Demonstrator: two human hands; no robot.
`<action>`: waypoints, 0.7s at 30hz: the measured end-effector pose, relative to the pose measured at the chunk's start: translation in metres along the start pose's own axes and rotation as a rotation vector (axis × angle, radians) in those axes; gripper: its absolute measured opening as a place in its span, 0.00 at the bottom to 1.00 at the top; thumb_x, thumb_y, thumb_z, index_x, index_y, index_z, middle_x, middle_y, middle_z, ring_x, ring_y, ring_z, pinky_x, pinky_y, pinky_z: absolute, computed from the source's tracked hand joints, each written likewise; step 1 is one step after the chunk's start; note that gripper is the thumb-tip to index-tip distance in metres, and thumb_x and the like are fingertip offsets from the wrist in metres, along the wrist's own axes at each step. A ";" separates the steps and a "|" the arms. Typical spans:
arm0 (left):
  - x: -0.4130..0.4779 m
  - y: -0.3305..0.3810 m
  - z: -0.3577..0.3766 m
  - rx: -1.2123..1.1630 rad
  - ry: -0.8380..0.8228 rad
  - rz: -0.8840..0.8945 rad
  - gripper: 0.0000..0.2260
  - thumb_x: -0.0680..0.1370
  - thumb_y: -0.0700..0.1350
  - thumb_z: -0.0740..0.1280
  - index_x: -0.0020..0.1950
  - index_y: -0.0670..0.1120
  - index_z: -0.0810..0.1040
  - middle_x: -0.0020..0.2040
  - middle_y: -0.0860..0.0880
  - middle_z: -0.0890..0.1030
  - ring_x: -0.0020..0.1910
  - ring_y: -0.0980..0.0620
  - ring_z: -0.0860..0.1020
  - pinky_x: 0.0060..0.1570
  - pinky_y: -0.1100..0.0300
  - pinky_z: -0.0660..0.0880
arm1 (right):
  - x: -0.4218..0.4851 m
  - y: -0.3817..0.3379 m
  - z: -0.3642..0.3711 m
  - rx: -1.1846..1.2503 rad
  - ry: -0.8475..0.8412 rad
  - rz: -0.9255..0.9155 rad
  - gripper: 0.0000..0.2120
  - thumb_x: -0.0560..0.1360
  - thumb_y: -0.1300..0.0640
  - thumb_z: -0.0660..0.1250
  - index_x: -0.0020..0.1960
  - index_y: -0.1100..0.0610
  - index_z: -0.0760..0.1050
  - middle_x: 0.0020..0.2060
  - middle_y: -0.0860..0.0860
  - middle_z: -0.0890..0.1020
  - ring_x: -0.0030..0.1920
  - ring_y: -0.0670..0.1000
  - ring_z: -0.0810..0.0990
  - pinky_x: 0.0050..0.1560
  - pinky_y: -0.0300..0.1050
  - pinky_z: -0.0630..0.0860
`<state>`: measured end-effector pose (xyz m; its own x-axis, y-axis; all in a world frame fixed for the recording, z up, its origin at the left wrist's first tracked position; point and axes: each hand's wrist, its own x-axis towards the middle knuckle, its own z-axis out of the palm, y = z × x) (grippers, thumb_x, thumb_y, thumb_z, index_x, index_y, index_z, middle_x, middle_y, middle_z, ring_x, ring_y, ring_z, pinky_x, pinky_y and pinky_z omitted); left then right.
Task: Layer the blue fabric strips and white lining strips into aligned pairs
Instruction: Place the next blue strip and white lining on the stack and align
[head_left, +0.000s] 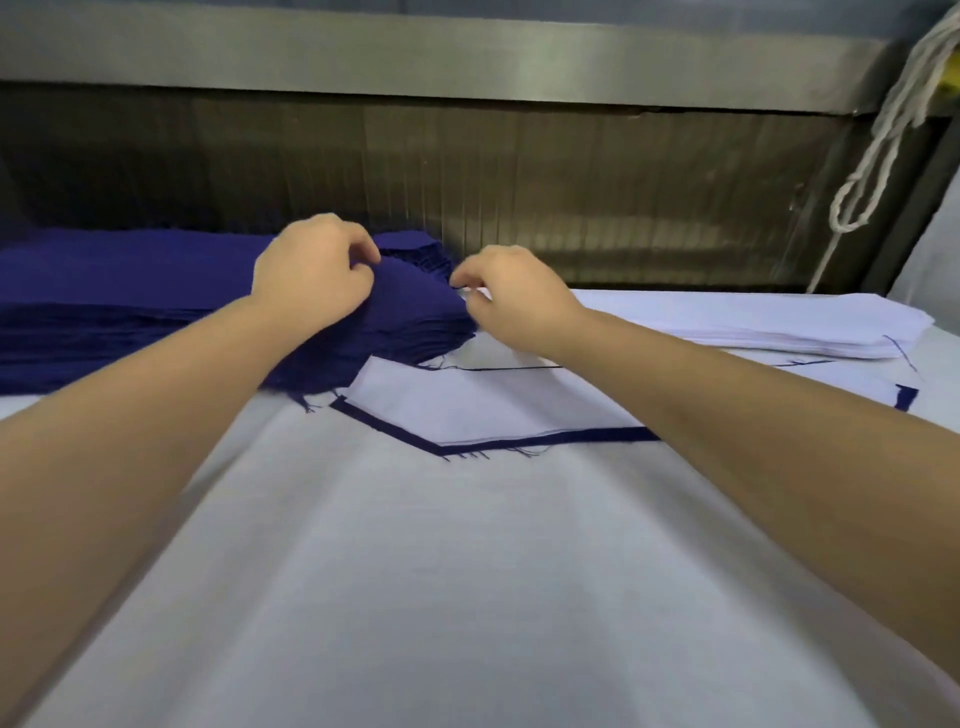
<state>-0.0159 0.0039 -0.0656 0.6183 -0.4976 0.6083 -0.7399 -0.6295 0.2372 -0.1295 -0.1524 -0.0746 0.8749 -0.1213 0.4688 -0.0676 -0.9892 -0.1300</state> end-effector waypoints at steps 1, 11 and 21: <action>0.004 -0.001 0.002 -0.001 0.004 -0.029 0.10 0.75 0.40 0.63 0.53 0.48 0.81 0.55 0.46 0.77 0.53 0.43 0.75 0.45 0.53 0.71 | 0.009 -0.003 0.005 -0.005 0.003 0.000 0.18 0.76 0.63 0.55 0.62 0.56 0.76 0.57 0.55 0.77 0.59 0.58 0.73 0.56 0.48 0.72; 0.018 -0.031 0.016 -0.268 0.009 -0.274 0.09 0.75 0.43 0.65 0.52 0.51 0.80 0.63 0.45 0.74 0.66 0.41 0.65 0.64 0.55 0.63 | 0.092 -0.032 0.035 -0.192 0.064 -0.016 0.18 0.78 0.61 0.57 0.67 0.54 0.71 0.62 0.55 0.72 0.63 0.58 0.69 0.58 0.52 0.68; 0.024 -0.039 0.016 -0.456 -0.086 -0.432 0.08 0.74 0.43 0.67 0.51 0.53 0.77 0.64 0.44 0.72 0.64 0.41 0.69 0.63 0.47 0.69 | 0.117 -0.047 0.030 -0.351 0.034 -0.087 0.12 0.78 0.60 0.62 0.61 0.56 0.76 0.60 0.56 0.75 0.63 0.58 0.70 0.53 0.50 0.68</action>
<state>0.0323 0.0065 -0.0722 0.8913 -0.3138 0.3272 -0.4459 -0.4757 0.7582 -0.0096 -0.1179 -0.0399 0.8685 -0.0326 0.4946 -0.1597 -0.9631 0.2169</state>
